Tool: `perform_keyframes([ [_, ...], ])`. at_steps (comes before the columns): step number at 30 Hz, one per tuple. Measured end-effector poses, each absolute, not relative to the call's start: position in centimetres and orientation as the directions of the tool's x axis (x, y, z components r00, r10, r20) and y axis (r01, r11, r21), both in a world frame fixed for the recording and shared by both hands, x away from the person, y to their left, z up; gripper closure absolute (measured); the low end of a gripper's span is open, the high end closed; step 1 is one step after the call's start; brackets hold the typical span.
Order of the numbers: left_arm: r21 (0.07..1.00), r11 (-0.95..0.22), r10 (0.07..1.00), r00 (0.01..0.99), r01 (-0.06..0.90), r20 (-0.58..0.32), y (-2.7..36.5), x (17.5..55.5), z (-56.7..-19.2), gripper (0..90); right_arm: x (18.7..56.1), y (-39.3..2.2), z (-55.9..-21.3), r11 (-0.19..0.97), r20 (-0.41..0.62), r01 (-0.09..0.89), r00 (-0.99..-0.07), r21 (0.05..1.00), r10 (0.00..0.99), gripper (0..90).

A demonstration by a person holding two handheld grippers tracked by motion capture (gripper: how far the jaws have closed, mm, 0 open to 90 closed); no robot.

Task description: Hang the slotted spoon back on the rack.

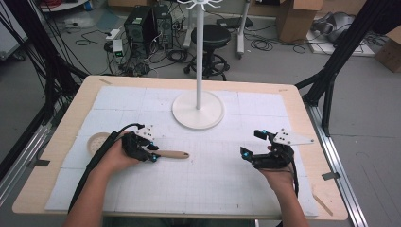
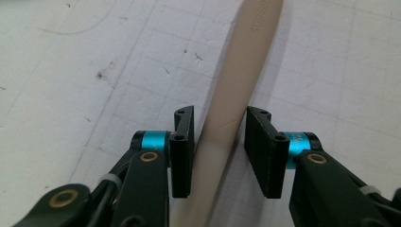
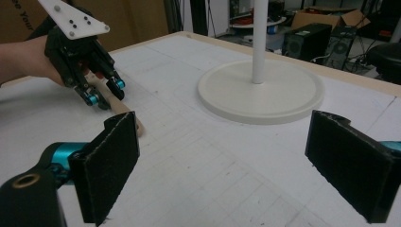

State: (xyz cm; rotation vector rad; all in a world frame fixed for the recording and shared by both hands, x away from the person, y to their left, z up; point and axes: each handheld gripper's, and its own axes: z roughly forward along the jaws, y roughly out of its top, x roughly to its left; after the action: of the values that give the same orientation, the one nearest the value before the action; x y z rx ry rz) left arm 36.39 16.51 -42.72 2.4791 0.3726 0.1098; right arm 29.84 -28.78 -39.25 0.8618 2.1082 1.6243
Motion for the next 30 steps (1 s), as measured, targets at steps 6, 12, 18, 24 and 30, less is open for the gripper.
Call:
perform_keyframes([
  [6, 0.591, -0.772, 0.285, 0.959, 0.234, -0.007, 16.4, 36.4, -42.7, 65.6, 29.8, -28.8, -39.2, 0.159, 0.097, 0.257, -0.757, 0.953, 0.646, 9.8],
  [12, 0.505, -0.831, 0.263, 0.965, 0.232, -0.01, 15.2, 36.9, -42.1, 66.3, 29.8, -28.6, -39.2, 0.164, 0.094, 0.255, -0.761, 0.953, 0.642, 9.8],
  [18, 0.47, -0.853, 0.249, 0.968, 0.227, -0.017, 14.7, 37.3, -41.8, 67.1, 29.7, -28.7, -39.1, 0.159, 0.096, 0.255, -0.76, 0.954, 0.643, 9.8],
  [24, 0.432, -0.875, 0.233, 0.972, 0.218, -0.019, 14.3, 37.6, -41.6, 68.1, 29.8, -28.6, -39.1, 0.16, 0.095, 0.254, -0.76, 0.954, 0.643, 9.8],
  [30, 0.414, -0.889, 0.213, 0.977, 0.194, 0.0, 13.9, 37.3, -41.4, 73.7, 29.7, -28.8, -39.1, 0.157, 0.092, 0.25, -0.757, 0.956, 0.646, 9.8],
])
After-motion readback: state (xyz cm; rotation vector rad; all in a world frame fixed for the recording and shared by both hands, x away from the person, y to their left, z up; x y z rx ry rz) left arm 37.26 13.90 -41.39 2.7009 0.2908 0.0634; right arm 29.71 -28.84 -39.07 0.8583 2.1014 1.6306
